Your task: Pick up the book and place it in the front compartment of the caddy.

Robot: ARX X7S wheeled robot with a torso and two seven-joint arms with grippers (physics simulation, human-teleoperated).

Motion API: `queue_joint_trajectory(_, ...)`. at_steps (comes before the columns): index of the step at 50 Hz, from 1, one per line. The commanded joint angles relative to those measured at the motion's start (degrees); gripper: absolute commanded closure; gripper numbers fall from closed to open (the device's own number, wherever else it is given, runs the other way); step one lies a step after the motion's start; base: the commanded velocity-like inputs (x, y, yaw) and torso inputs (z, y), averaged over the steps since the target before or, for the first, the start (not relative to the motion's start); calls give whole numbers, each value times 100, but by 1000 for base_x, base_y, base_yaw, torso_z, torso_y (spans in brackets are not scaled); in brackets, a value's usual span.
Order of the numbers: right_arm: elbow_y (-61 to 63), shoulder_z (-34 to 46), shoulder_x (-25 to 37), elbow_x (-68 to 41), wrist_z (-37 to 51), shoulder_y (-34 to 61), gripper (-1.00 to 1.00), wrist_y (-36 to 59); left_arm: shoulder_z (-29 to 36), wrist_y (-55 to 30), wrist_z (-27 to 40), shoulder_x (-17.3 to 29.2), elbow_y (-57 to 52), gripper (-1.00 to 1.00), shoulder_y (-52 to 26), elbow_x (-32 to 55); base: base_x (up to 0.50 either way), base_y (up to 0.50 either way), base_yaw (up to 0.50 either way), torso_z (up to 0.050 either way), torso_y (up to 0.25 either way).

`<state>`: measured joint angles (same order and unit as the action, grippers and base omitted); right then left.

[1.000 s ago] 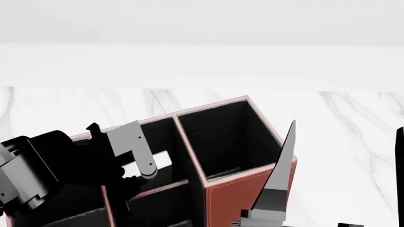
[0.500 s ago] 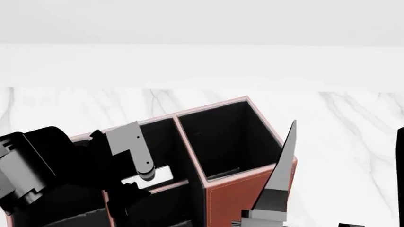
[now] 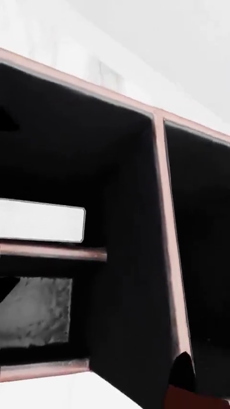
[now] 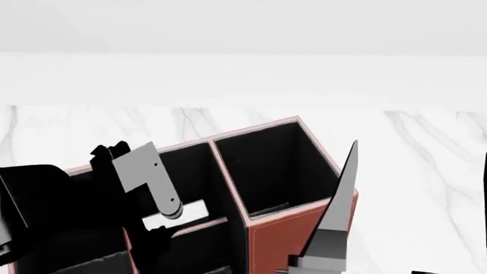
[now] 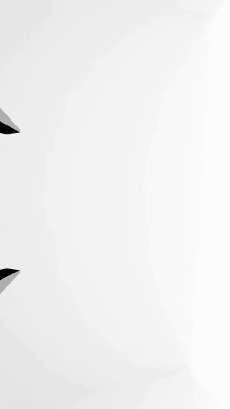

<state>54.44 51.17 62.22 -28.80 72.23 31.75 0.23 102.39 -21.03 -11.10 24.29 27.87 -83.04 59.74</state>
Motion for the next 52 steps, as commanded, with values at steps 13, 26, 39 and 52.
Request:
queue_joint_trajectory(13,265,-42,-268,132,-181,142,-100,310,-728,246,2863,1581,-4186,-100,-168,-137,0,0,0,0,0)
queue_joint_trajectory(26,297,21,-339,142,-204,228,-100,386,-1221,430,5774,1929,-6264,-100,-45,-1119,0,0,0,0,0)
queue_joint_trajectory(39,262,117,-474,160,-247,293,-100,488,-1197,1358,7453,2428,-7421,-100,1018,-2752,0,0,0,0,0)
queue_joint_trajectory(52,315,156,-459,159,-203,327,-100,561,-982,1886,8207,2684,-7690,-100,1832,-3966,0,0,0,0,0)
